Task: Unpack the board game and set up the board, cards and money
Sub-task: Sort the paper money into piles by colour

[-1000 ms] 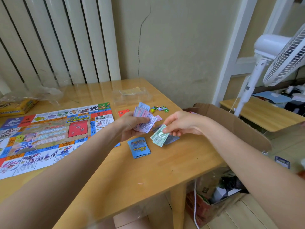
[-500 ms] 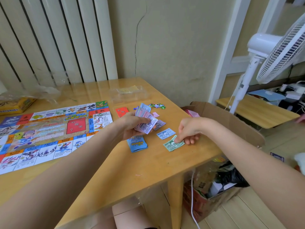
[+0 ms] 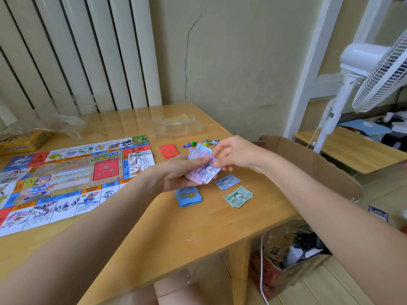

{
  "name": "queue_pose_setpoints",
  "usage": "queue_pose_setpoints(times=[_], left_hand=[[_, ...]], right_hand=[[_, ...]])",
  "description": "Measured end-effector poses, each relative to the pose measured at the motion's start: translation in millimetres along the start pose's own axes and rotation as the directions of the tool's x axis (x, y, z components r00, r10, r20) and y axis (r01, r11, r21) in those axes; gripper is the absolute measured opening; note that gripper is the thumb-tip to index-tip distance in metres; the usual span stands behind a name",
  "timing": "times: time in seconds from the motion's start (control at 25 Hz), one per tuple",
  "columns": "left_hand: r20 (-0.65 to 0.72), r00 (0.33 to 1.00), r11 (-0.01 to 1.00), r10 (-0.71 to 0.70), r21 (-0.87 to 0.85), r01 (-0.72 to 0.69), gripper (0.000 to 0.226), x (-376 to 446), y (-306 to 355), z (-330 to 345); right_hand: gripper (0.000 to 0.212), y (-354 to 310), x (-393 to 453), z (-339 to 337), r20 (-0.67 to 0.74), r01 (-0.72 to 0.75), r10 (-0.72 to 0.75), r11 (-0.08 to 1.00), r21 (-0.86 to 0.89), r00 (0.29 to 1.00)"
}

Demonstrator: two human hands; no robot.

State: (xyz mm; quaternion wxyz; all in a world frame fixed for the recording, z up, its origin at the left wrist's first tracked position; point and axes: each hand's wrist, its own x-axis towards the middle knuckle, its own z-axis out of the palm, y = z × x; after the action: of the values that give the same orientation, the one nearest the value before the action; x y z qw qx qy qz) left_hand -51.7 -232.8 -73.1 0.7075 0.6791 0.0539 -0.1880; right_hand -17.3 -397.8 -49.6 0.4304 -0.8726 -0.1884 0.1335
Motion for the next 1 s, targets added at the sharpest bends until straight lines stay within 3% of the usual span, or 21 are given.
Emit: queue_pose_setpoints(times=[0.12, 0.28, 0.36, 0.48, 0.56, 0.64, 0.72, 0.76, 0.84, 0.92, 1.0], left_hand=[[0.009, 1.000, 0.999, -0.023, -0.028, 0.023, 0.010, -1.3, 2.9, -4.3], [-0.113, 0.993, 0.996, 0.046, -0.076, -0.054, 0.009, 1.3, 7.9, -13.0], [-0.160, 0.986, 0.995, 0.044, -0.080, -0.057, 0.010, 4.1, 10.7, -19.5], [-0.173, 0.985, 0.996, 0.020, -0.087, -0.036, 0.007, 6.7, 10.2, -23.1], [-0.159, 0.987, 0.997, 0.011, -0.068, -0.022, 0.006, 8.4, 8.8, -22.8], [-0.146, 0.989, 0.998, 0.011, -0.064, -0.020, 0.008, 11.6, 7.5, -23.2], [-0.153, 0.988, 0.999, 0.003, -0.046, -0.011, 0.014, 14.7, 6.9, -24.1], [-0.165, 0.986, 1.000, 0.000, -0.018, -0.002, 0.018, 16.9, 6.6, -24.4], [-0.171, 0.985, 0.999, -0.003, 0.039, 0.010, 0.020, 20.5, 6.3, -24.1], [-0.152, 0.988, 0.999, -0.006, 0.039, 0.012, 0.014, 23.8, 7.7, -23.3], [-0.159, 0.987, 1.000, 0.012, -0.007, -0.013, 0.009, 26.2, 10.7, -26.7]], right_hand=[[0.019, 12.9, 3.2, -5.7, -0.081, -0.115, 0.112, 0.993, -0.026, 0.990], [0.023, 26.5, 14.4, -9.0, -0.286, -0.134, 0.246, 0.923, 0.361, 0.926], [0.024, 29.9, 23.0, -4.9, -0.304, -0.138, 0.260, 0.919, 0.370, 0.916], [0.024, 34.6, 35.3, 9.7, -0.274, -0.199, 0.208, 0.978, 0.060, 0.939], [0.026, 37.8, 40.4, 16.0, -0.264, -0.214, 0.141, 0.939, -0.271, 0.954], [0.025, 37.2, 41.6, 15.8, -0.291, -0.207, 0.088, 0.889, -0.408, 0.953], [0.021, 32.5, 41.6, 12.7, -0.327, -0.169, 0.071, 0.945, -0.280, 0.942], [0.020, 28.0, 40.9, 11.7, -0.298, -0.114, 0.082, 0.989, -0.093, 0.951], [0.019, 16.2, 38.4, 12.1, -0.148, -0.039, 0.076, 0.970, 0.241, 0.986], [0.014, 9.7, 41.1, 12.9, -0.063, -0.019, 0.036, 0.970, 0.243, 0.997], [0.013, 9.5, 52.1, 13.6, -0.161, -0.027, 0.064, 0.974, 0.223, 0.985]])
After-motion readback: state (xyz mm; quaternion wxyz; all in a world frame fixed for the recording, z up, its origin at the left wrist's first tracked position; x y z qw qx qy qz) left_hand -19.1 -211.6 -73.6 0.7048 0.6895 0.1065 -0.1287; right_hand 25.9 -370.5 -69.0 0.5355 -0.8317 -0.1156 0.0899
